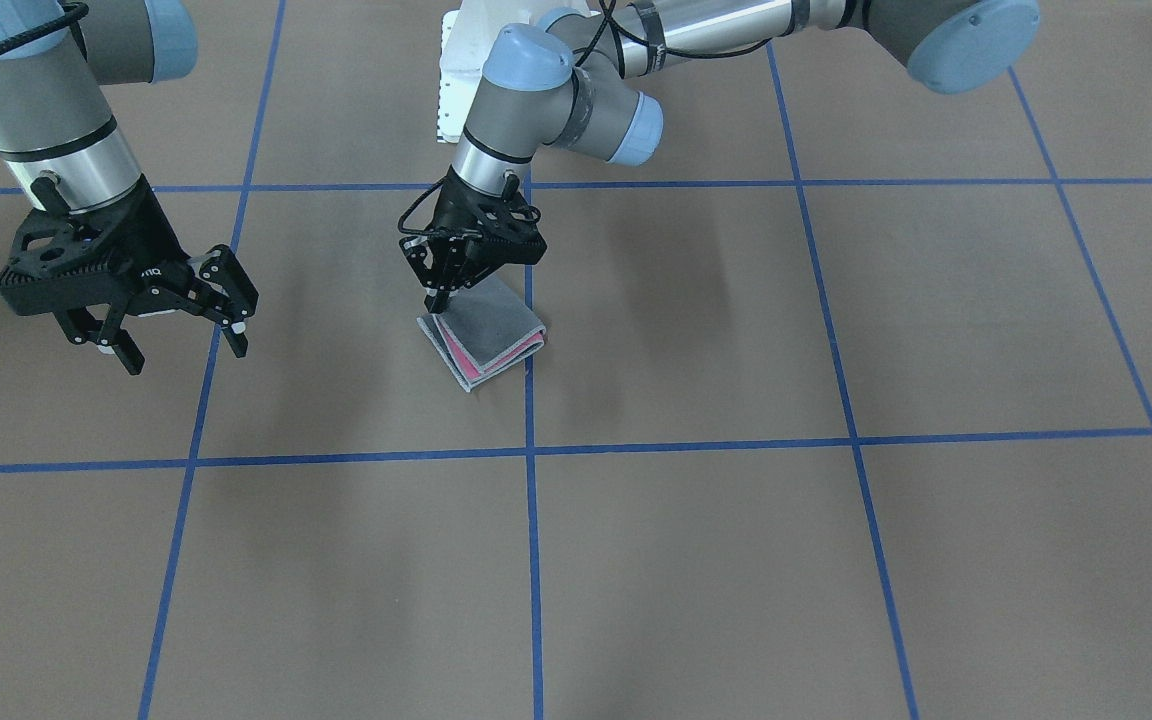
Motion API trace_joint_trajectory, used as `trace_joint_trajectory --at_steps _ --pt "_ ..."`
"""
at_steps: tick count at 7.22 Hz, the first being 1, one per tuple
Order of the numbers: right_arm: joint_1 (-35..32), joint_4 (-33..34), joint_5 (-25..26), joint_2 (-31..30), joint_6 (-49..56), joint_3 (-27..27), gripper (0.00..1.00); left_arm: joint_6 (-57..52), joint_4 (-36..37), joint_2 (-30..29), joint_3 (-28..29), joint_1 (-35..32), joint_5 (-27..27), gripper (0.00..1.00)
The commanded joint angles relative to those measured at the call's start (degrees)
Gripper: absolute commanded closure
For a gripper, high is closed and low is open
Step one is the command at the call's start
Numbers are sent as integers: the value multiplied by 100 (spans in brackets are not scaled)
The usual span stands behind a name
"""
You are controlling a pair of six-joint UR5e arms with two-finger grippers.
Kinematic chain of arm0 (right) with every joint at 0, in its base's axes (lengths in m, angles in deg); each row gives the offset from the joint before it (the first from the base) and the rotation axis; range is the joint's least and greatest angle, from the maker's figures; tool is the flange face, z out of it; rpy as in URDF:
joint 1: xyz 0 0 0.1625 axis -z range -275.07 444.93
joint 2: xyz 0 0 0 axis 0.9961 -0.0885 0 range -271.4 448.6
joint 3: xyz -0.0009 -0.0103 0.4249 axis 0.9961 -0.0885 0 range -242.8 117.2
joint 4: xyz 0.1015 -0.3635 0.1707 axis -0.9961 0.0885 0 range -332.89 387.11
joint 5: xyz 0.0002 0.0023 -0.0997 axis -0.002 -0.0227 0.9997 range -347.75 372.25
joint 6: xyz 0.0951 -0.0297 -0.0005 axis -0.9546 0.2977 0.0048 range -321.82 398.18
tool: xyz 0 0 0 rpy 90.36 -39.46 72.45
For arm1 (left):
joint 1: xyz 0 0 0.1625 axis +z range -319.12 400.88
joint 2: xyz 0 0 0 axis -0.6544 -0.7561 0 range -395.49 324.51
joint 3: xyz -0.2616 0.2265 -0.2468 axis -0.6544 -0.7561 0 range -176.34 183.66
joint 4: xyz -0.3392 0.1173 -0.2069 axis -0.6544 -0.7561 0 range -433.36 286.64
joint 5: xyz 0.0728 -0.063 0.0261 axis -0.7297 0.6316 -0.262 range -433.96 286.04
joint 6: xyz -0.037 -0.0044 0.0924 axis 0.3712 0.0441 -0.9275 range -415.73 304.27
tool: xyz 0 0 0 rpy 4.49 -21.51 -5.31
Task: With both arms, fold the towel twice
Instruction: 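Release the folded towel with the left gripper and lift away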
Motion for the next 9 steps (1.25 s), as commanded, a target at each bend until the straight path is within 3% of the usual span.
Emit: trace_joint_trajectory --at_steps 1,2,3,5,6,8,9 --pt "0 -1 0 -1 0 0 0 2 -1 -54 76 12 -38 90" --pt "0 -1 0 -1 0 0 0 11 -1 -62 94 12 -39 44" --pt "0 -1 0 -1 -9 0 0 -7 -1 -54 94 3 -39 5" --pt "0 8 9 -36 -9 -9 0 -86 34 -54 68 -40 -74 0" --pt "0 25 9 -63 -9 -18 0 -260 539 -54 -98 -119 -22 0" --pt "-87 78 -17 -194 61 -105 0 -1163 1900 208 -1210 -338 319 0" --pt "-271 78 -279 -264 209 -245 0 -1732 2750 454 -1851 -653 757 0"
